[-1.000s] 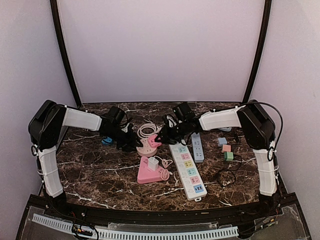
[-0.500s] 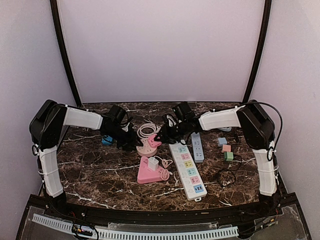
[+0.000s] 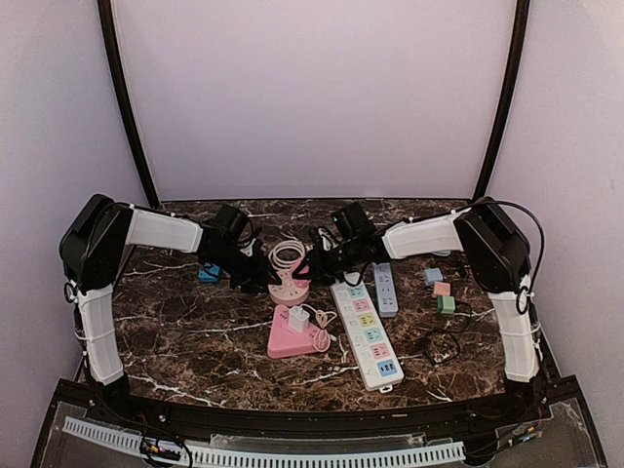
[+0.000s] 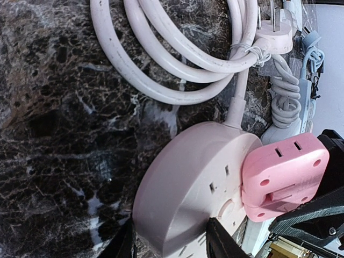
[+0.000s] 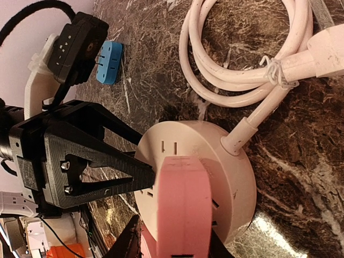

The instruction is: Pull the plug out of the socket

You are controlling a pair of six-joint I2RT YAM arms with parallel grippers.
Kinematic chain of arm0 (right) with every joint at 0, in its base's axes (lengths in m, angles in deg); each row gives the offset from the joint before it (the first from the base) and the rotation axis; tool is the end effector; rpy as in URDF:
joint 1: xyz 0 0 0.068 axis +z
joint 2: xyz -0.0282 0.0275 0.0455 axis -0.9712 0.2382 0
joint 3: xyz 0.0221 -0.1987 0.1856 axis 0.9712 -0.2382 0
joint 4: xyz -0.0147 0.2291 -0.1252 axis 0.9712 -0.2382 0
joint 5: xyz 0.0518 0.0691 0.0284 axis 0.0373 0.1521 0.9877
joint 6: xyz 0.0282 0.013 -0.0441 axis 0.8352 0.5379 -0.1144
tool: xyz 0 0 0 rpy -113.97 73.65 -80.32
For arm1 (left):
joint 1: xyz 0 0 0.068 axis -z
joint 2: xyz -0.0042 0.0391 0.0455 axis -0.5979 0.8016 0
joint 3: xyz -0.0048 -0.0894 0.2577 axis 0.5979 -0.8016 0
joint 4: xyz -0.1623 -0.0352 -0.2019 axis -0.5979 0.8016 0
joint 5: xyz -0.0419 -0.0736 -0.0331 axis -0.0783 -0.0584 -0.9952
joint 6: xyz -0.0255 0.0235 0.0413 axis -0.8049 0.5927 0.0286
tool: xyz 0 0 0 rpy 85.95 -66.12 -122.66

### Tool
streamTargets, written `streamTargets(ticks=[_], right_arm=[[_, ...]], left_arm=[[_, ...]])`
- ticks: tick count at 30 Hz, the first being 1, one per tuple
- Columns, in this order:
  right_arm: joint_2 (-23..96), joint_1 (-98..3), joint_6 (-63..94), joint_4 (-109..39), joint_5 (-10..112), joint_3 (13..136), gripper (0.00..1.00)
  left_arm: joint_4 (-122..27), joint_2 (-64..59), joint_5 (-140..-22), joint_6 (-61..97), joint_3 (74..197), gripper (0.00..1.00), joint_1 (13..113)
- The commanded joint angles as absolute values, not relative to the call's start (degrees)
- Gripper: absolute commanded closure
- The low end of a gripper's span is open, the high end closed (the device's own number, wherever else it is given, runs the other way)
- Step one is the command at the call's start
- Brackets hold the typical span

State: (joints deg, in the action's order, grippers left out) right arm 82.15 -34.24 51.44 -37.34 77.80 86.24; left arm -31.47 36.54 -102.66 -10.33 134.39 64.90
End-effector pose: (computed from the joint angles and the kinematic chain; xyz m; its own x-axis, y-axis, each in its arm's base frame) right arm 0.3446 0.3376 0.1461 -0.9523 -0.1082 -0.2853 -0.2967 0.5467 0.7830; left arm 0.3498 -0.2075 0.1452 -0.9808 -0.1019 -0.1663 0.0367 0.7409 -0.6707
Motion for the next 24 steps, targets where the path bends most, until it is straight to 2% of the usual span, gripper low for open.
streamTargets(ticks=[1,14,24], right_arm=[[82.7,-33.9,52.6,-33.2,79.2,86.2,0.69],[80.1,-35.2,54.1,-30.6,78.4,82.5,0.74],[80.7,-35.9,60.7,-20.0,85.8,79.6,0.92]], left_arm=[[-29.2,38.7,-101.0,-9.4,134.2,0.57,66.1],[-28.4,39.2,-99.9,-9.4,134.2,0.57,66.1],[-27.0,40.2,-98.4,-9.5,134.3,0.58,66.2]])
